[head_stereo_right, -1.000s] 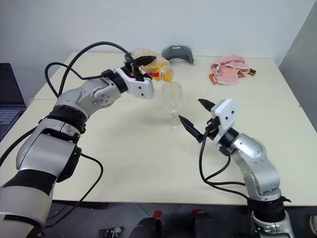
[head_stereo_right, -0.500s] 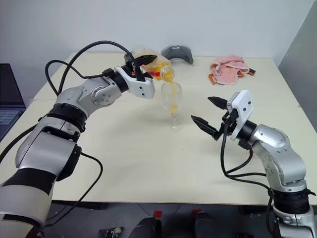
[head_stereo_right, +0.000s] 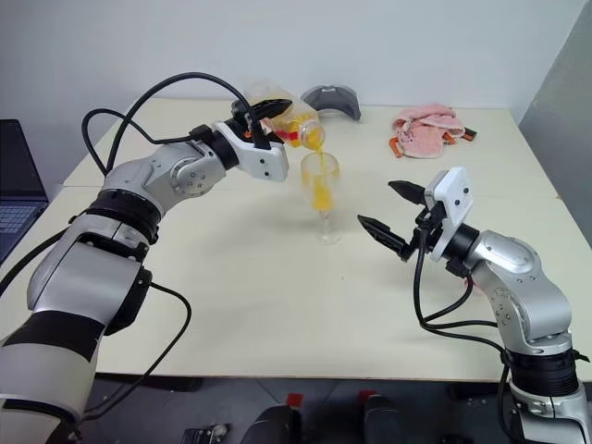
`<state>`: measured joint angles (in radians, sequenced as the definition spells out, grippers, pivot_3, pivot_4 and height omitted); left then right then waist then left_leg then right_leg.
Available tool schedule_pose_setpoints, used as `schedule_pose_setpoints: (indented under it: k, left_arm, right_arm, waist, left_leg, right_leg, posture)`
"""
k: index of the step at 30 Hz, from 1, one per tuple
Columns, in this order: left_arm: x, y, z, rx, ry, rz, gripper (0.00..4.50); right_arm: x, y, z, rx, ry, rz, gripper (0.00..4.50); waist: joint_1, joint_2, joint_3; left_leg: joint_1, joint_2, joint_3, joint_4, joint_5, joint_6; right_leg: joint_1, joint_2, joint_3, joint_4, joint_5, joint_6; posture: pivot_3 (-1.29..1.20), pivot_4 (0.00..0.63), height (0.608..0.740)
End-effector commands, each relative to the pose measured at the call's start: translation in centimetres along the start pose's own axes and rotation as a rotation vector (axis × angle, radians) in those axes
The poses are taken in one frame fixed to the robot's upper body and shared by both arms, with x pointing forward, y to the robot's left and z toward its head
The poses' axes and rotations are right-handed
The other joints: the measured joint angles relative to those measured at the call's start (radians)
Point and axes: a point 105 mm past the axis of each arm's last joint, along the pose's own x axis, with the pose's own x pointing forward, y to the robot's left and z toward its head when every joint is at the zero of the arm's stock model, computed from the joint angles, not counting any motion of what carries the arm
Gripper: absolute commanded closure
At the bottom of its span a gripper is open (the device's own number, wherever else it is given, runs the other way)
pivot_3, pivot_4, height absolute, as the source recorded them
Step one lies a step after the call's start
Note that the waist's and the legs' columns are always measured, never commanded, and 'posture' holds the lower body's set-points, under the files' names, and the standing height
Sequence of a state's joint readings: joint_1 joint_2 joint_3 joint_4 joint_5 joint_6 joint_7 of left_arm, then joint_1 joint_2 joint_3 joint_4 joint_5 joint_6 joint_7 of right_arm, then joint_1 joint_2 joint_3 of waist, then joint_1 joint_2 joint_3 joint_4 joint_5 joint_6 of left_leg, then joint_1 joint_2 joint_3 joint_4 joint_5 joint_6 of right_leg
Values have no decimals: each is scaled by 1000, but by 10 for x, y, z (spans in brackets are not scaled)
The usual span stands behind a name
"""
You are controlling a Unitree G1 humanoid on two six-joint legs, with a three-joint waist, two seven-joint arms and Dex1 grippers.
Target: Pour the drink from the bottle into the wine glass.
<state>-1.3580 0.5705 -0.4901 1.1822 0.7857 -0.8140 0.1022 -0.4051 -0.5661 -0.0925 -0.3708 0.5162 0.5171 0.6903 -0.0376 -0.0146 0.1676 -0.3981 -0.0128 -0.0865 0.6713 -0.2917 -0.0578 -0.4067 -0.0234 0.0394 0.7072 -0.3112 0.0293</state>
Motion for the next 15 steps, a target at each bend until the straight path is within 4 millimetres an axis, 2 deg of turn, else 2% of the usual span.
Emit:
schedule_pose_setpoints:
  k: [1, 15]
  left_arm:
    - [1, 30, -5, 47, 10, 78, 2788]
    - [-1, 31, -13, 69, 51, 80, 2788]
  right_arm:
    - [0, 5, 8, -4, -36, 6, 0]
    - [2, 12, 6, 11, -38, 13, 0]
  waist:
    - [0, 0, 0]
    - [0, 0, 0]
  left_leg:
    - [0, 0, 0, 1, 0, 0]
    - [0, 0, 1, 8, -2, 3]
  right_leg:
    - [0, 0, 0, 0, 0, 0]
    - [0, 0, 1, 7, 0, 0]
  posture:
    - [0, 150, 740]
    - [0, 150, 740]
